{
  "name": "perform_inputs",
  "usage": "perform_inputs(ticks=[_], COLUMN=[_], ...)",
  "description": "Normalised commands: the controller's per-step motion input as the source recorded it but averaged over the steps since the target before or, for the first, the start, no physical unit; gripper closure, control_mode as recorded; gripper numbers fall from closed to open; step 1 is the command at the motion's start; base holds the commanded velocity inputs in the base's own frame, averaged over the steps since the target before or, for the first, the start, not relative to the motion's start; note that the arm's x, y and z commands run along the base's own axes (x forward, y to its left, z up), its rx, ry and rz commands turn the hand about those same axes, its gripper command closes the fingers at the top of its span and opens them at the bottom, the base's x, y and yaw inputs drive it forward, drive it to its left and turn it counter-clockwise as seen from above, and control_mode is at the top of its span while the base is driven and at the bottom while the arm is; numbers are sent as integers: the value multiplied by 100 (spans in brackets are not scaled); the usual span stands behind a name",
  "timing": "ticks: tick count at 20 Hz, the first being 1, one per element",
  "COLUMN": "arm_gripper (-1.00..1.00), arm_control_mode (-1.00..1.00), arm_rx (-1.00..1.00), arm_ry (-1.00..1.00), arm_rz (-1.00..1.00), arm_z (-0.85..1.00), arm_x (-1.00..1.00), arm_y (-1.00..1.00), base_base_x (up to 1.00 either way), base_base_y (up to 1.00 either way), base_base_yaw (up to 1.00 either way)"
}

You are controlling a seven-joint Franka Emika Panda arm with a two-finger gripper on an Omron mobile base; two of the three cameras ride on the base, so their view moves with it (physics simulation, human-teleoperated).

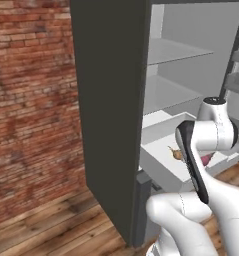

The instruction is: Place the onions inside the fridge drawer. Close the drawer after placing the vegetables.

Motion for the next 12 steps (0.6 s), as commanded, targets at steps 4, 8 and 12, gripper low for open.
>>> perform_inputs(ticks=[4,8,12], arm_gripper=[100,100,100], arm_control_mode=[100,100,-100], arm_rx=[0,0,0], arm_ry=[0,0,-1], arm_rz=[0,0,0], arm_z=[0,0,-3], arm_x=[0,0,0], arm_y=[0,0,0], base_base_x=[21,35,0], base_base_y=[-50,-27,-3], base_base_yaw=[-2,0,0])
